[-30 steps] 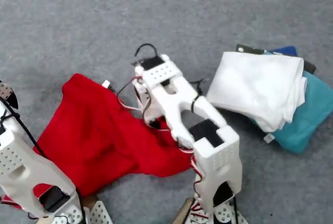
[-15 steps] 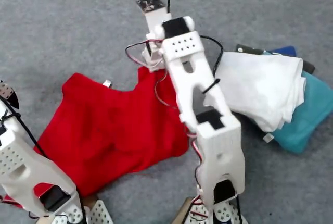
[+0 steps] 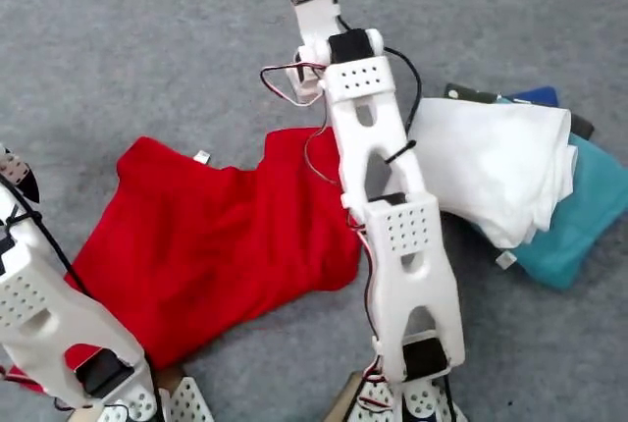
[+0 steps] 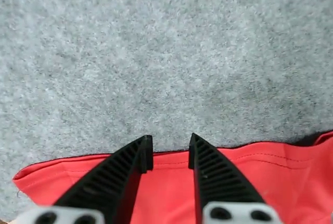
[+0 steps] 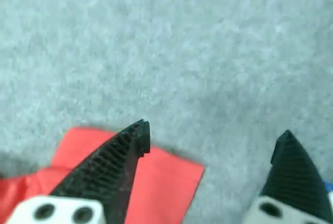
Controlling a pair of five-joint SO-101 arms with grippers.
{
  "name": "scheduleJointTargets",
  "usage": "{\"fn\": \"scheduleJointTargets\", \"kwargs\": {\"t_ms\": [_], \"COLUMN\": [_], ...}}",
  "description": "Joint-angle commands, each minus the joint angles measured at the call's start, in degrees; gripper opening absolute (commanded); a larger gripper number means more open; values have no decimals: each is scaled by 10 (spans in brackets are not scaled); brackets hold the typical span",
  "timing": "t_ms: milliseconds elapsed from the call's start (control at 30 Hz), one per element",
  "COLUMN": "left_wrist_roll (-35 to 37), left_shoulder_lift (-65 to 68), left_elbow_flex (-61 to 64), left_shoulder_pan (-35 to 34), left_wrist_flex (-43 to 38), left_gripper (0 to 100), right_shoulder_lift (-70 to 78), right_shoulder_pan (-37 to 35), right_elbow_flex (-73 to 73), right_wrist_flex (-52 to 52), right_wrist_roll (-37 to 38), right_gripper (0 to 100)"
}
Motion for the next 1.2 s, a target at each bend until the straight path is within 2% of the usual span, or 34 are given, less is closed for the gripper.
{"fn": "scheduleJointTargets", "kwargs": {"t_ms": [0, 133, 200, 467, 833, 1000, 1167], "left_wrist_roll": [0, 0, 0, 0, 0, 0, 0], "left_shoulder_lift": [-39, -38, -38, -38, -38, -38, -37], "left_elbow_flex": [0, 0, 1, 33, 33, 33, 33], "left_shoulder_pan": [2, 9, 12, 41, 44, 44, 45], "left_wrist_flex": [5, 5, 5, 5, 5, 4, 4], "left_gripper": [142, 142, 142, 142, 142, 142, 142], "right_shoulder_lift": [6, 15, 36, 102, 138, 124, 126], "right_shoulder_pan": [21, 68, 75, 47, 53, 50, 45], "right_elbow_flex": [-43, -52, -46, -84, -148, -227, -191], "right_wrist_flex": [58, 84, 69, 83, 120, 169, 161], "right_wrist_roll": [-4, -1, -1, -4, -35, -40, -75], "right_gripper": [252, 63, 11, 100, 113, 236, 296]}}
